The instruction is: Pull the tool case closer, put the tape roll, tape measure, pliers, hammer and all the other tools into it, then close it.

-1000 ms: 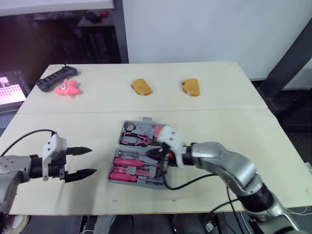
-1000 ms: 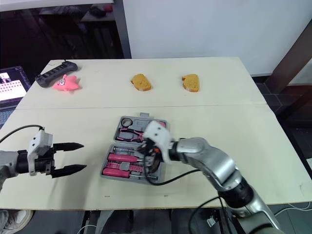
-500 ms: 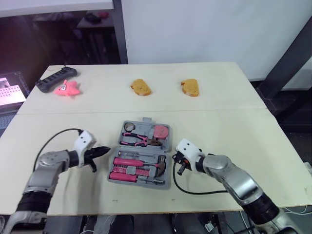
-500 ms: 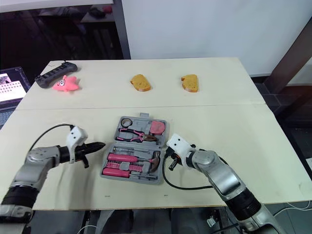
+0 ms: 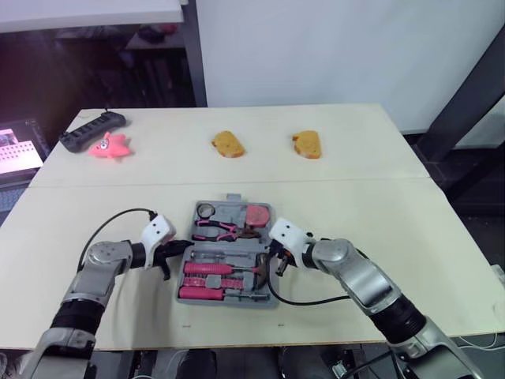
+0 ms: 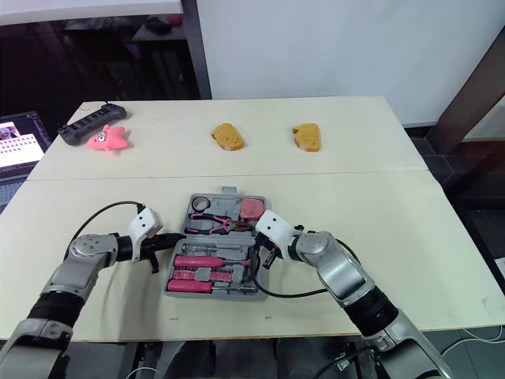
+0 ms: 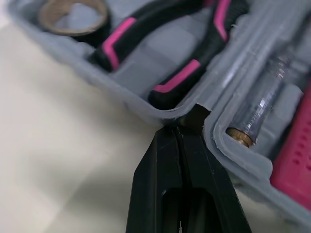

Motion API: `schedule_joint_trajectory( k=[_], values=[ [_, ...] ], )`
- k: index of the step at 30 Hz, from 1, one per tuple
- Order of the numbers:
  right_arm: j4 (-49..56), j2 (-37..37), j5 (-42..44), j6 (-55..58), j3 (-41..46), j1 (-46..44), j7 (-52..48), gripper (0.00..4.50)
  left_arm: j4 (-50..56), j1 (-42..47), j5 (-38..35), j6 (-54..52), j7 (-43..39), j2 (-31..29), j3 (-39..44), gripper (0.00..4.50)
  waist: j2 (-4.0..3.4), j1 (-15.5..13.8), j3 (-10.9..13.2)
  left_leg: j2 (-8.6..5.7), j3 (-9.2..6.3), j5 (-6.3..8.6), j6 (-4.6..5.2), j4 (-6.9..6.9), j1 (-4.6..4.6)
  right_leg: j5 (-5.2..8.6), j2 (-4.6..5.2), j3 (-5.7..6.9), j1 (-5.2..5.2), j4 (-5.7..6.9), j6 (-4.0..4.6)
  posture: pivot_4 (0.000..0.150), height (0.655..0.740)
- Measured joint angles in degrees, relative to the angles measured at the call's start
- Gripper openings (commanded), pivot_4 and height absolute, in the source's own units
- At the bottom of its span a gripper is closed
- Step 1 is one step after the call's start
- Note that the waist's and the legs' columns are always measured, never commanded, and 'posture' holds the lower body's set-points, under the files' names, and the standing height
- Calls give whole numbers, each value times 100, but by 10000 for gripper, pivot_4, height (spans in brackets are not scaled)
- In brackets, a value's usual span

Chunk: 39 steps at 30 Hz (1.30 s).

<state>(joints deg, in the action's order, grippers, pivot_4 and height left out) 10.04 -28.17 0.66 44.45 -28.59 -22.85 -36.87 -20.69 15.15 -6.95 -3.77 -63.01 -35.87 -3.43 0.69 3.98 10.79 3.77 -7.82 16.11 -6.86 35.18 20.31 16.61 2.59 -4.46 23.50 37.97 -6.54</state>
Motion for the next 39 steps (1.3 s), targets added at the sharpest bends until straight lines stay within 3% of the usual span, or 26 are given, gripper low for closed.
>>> schedule_joint_trajectory(
  k=[8, 14, 39],
  values=[
    [888, -191, -166, 546, -231, 359, -206, 0, 1352, -1165, -186, -388, -127, -370, 126, 344, -1, 7, -1, 0, 2, 17, 29, -3, 0, 6, 1, 0, -1, -6, -4, 1500, 7400],
    [1497, -164, -163, 1221, -298, 652, -169, 0, 1763, -1749, -360, -449, -35, -440, 258, 344, -1, -6, -2, 0, 3, 17, 29, 1, -3, 7, 2, 1, -5, -7, -2, 1500, 7400],
    [1722, -165, -160, 1694, -198, 781, 95, 0, 1068, -981, -114, -206, -87, -155, -1, 344, -19, -180, -32, -3, 2, 9, 15, 9, -8, 12, 5, 2, -21, -13, 16, 1500, 7400]
  ],
)
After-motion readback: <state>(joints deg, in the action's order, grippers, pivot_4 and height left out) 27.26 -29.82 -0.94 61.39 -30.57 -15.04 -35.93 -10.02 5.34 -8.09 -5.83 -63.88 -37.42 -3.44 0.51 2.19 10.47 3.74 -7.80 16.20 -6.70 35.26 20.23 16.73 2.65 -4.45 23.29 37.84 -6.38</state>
